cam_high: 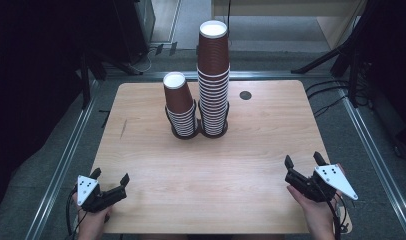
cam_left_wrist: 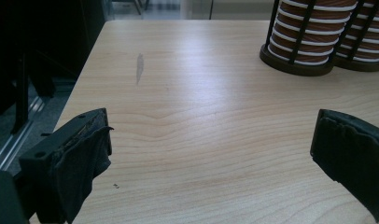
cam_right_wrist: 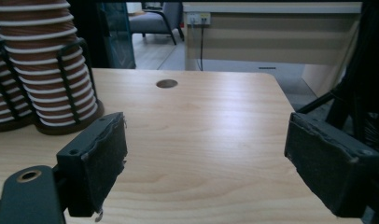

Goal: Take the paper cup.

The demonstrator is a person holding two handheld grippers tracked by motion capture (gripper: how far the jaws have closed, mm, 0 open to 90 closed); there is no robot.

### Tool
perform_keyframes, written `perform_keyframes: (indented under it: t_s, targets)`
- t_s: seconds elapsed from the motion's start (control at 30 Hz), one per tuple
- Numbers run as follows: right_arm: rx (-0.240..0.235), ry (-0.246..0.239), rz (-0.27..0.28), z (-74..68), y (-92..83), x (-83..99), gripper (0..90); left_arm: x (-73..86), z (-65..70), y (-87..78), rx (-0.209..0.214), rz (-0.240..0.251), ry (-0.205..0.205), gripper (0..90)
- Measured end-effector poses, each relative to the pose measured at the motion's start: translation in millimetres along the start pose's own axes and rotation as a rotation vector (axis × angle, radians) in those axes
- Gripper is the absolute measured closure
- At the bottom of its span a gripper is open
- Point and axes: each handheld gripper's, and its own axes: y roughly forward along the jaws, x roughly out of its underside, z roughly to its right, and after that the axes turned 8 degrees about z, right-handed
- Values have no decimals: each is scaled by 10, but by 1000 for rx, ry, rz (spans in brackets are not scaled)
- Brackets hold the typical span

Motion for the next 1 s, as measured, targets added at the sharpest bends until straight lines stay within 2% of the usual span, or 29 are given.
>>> perform_keyframes:
  t_s: [0.13, 0.33, 0.5, 0.57, 0.73, 1.0]
  targets:
    - [-25, 8, 23, -63, 49, -77, 111, -1, -7, -1, 0, 0, -7, 0]
    - [-42, -6, 34, -170, 127, -192, 100, 1, -1, 1, 0, 0, -1, 0]
    - [-54, 11, 44, -253, 204, -304, 99, 1, -3, 1, 1, -1, -2, 0]
    - [-62, 2, 53, -299, 239, -363, 99, 1, -5, 1, 1, -1, -2, 0]
    - [-95, -19, 70, -484, 365, -518, 99, 1, -10, 2, 2, -1, -7, 0]
    - [-119, -36, 78, -696, 529, -658, 102, 1, -20, -2, 2, 1, -17, 0]
